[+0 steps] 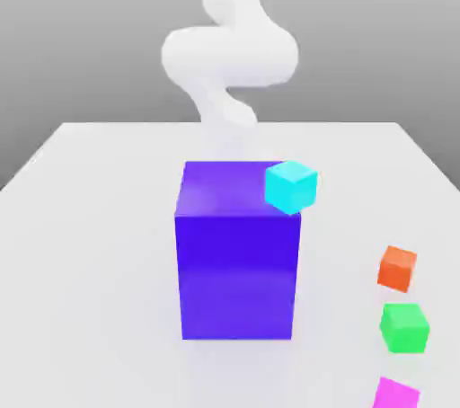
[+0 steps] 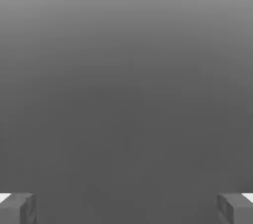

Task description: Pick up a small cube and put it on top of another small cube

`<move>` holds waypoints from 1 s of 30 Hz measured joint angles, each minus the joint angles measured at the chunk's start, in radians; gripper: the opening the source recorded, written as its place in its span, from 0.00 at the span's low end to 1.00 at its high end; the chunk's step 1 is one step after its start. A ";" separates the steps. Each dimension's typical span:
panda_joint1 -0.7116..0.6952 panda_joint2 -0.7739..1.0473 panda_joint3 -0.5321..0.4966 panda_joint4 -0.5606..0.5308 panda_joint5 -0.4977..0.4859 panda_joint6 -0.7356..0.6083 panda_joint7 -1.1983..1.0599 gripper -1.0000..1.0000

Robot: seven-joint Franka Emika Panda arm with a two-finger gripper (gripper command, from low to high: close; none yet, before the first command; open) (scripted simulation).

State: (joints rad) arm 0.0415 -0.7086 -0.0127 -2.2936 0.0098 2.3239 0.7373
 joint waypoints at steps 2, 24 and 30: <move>0.033 0.077 -0.009 0.005 0.010 0.020 -0.054 0.50; 0.254 0.875 0.024 0.061 0.052 0.231 -0.572 0.50; 0.290 1.089 0.045 0.076 -0.024 0.293 -0.649 0.50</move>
State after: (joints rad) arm 0.3313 0.3799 0.0320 -2.2175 -0.0138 2.6167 0.0885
